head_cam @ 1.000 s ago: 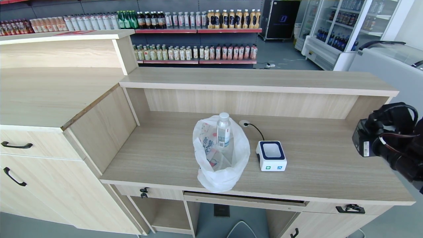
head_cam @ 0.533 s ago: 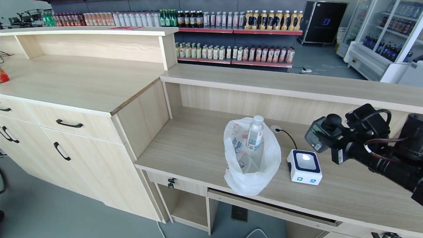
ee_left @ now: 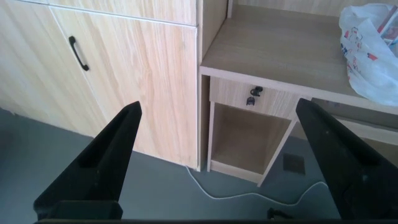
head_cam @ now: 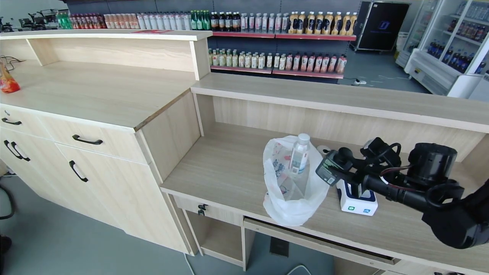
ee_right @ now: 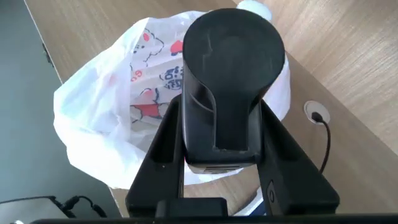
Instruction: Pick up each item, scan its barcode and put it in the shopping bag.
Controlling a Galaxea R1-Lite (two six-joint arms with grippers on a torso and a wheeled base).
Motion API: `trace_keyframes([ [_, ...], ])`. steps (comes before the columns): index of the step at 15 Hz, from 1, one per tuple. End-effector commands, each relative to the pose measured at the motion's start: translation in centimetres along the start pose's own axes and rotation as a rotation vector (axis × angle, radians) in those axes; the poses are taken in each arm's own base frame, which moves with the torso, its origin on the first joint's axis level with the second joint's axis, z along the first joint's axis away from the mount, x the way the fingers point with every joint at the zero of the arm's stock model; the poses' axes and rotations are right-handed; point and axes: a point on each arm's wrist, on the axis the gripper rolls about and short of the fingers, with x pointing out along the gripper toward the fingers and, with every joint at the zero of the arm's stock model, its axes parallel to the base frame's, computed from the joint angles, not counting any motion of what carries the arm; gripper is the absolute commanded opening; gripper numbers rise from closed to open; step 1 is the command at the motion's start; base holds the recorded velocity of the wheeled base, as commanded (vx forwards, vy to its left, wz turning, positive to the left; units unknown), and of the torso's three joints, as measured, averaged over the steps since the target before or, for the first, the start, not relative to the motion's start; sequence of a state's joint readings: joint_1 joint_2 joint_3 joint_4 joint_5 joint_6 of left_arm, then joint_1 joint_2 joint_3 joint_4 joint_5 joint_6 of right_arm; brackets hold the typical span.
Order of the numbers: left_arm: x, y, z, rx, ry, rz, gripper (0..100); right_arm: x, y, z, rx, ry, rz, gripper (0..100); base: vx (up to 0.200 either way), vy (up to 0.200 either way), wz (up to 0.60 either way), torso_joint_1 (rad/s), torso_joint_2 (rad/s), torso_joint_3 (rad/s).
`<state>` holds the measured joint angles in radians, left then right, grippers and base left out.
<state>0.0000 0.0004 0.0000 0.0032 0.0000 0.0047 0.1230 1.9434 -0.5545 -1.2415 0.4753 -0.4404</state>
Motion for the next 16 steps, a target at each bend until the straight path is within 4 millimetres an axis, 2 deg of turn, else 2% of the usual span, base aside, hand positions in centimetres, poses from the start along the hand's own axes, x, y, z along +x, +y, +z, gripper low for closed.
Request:
trace_keyframes([
  [1,0.0,0.0,0.0,0.0,-0.001,0.0,100,3.5,-0.3,-3.7,0.026,0.028,0.05,0,0.0,0.0,0.0,0.0,0.0,0.0],
  [2,0.0,0.0,0.0,0.0,-0.001,0.0,100,4.6,-0.5,-4.6,0.03,0.034,0.053,0,0.0,0.0,0.0,0.0,0.0,0.0],
  [5,0.0,0.0,0.0,0.0,-0.001,0.0,100,5.9,-0.3,-6.2,0.042,0.052,0.069,0,0.0,0.0,0.0,0.0,0.0,0.0],
  [9,0.0,0.0,0.0,0.0,-0.001,0.0,100,7.7,-0.5,-7.6,0.045,0.036,0.108,0,0.0,0.0,0.0,0.0,0.0,0.0],
  [13,0.0,0.0,0.0,0.0,-0.001,0.0,100,8.8,0.0,-8.4,0.046,0.028,0.14,0,0.0,0.0,0.0,0.0,0.0,0.0],
  [16,0.0,0.0,0.0,0.0,-0.001,0.0,100,8.8,0.4,-9.1,0.056,0.049,0.153,0,0.0,0.0,0.0,0.0,0.0,0.0],
])
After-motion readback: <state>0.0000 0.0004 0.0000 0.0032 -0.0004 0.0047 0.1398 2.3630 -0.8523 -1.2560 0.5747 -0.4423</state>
